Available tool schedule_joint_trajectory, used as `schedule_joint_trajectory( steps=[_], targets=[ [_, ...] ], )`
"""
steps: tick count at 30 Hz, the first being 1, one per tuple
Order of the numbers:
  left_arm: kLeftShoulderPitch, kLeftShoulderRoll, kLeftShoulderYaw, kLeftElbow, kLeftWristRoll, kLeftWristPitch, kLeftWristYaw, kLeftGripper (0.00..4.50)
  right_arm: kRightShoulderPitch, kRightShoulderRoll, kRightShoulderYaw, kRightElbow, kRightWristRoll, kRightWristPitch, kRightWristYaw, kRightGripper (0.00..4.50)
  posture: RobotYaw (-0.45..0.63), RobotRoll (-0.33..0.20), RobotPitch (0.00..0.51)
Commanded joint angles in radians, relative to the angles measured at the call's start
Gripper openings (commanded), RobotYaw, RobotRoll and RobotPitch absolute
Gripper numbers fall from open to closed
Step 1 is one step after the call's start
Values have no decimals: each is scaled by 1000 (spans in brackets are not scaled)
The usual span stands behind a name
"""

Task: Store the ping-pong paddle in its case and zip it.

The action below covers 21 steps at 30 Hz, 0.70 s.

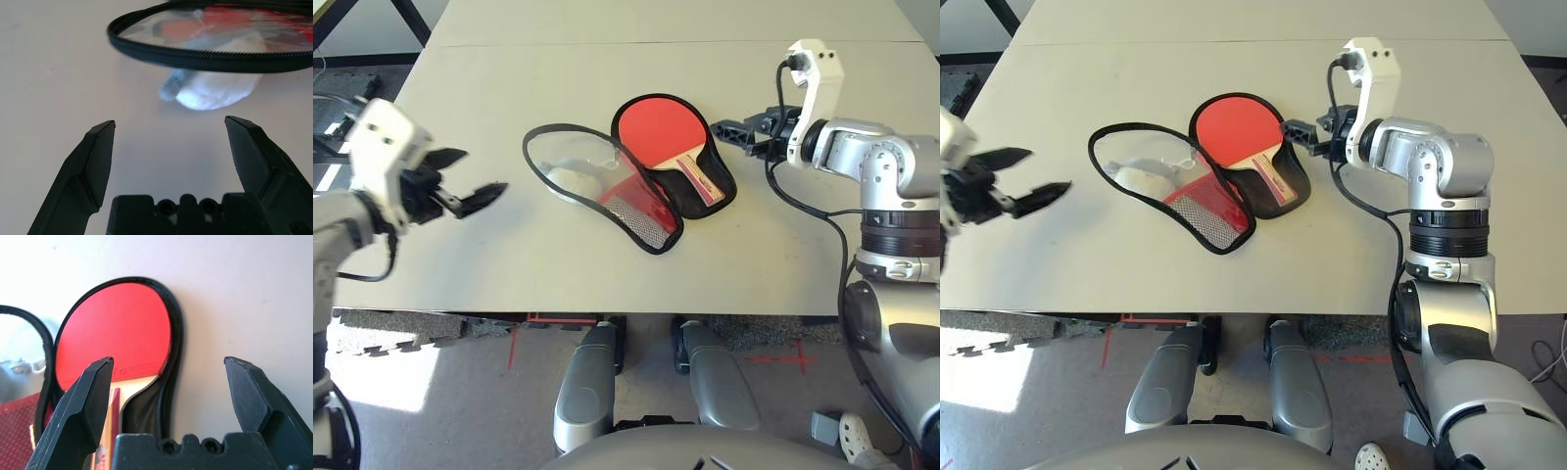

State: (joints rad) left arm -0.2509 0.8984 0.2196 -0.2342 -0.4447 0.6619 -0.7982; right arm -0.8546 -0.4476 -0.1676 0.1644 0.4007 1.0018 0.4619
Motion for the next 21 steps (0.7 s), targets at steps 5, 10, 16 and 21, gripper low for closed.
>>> schedule_joint_trajectory(
  steps=[5,10,16,21],
  targets=[
    [-134,-81,-127,-13,17,-21,-2,4500,23,-15,-30,48,-28,-78,-43,4474,178,0,237],
    [-301,-243,-259,-35,10,1,27,4500,46,-38,-60,80,-29,-76,-63,4474,174,0,236],
    [-398,-518,-420,81,117,-67,149,4500,61,-40,-74,107,-20,-188,-20,4474,166,0,235],
    [-420,-598,-452,126,173,-109,172,4500,65,-82,-99,141,86,-189,187,4474,155,0,238]
  ],
)
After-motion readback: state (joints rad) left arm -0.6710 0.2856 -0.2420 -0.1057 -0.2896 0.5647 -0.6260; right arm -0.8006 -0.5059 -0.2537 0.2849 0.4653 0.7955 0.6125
